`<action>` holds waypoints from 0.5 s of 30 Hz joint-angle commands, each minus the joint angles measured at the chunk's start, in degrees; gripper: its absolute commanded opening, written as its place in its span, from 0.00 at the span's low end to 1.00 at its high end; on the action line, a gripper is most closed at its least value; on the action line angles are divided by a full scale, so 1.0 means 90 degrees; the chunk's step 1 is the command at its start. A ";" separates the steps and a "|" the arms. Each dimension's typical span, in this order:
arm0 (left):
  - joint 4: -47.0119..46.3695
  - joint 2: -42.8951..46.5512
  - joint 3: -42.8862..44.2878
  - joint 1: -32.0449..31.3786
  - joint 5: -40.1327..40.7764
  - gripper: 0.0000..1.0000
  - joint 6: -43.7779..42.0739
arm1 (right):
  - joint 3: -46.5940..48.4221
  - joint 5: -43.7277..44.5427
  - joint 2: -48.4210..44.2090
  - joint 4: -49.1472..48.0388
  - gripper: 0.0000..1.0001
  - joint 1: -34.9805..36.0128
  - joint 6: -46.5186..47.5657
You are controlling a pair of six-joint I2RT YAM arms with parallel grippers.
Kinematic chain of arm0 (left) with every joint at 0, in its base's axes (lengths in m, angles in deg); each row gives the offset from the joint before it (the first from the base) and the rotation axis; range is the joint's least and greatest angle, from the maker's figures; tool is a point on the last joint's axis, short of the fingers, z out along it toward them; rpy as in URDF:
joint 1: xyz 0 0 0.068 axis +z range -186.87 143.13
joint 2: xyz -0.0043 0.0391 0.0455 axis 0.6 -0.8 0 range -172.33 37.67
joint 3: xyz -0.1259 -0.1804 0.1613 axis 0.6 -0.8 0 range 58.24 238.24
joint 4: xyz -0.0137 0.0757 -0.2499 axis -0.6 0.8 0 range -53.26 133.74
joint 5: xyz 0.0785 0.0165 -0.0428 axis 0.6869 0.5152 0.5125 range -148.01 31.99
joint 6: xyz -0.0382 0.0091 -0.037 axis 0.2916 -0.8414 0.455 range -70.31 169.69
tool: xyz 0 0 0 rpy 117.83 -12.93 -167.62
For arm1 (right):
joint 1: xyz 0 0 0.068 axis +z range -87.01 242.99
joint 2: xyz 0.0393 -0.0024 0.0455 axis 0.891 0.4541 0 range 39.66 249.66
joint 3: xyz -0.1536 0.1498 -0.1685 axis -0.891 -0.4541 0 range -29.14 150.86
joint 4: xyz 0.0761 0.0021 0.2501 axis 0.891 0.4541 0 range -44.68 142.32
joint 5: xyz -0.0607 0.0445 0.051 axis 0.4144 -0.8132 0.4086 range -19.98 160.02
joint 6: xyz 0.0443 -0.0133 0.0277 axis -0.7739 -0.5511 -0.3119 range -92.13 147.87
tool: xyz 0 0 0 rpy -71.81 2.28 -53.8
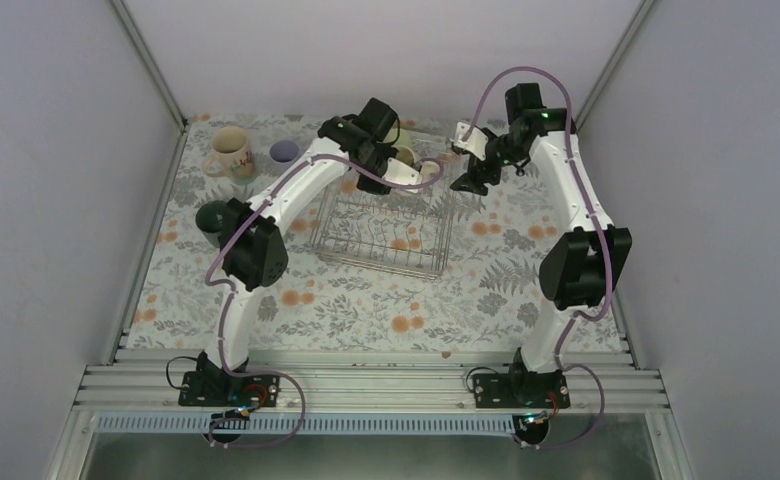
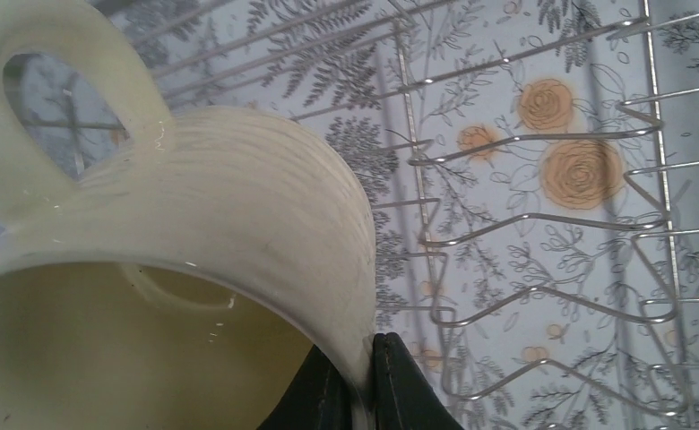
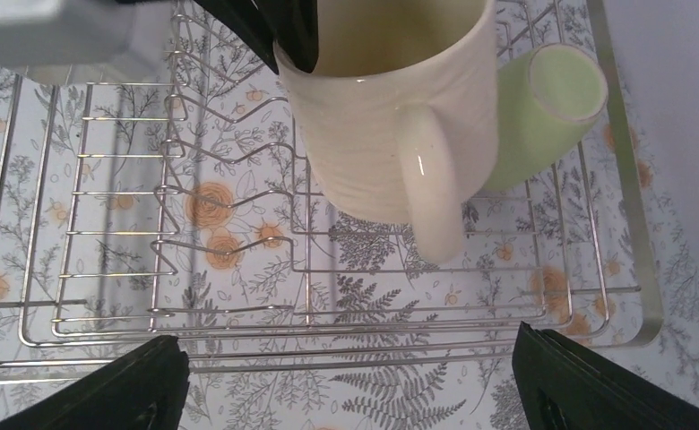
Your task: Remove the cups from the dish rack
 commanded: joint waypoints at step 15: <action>-0.0551 0.0475 0.0518 -0.0280 -0.0045 0.02 -0.0435 | -0.0386 0.0580 -0.0148 -0.2102 0.72 0.0732 -0.0625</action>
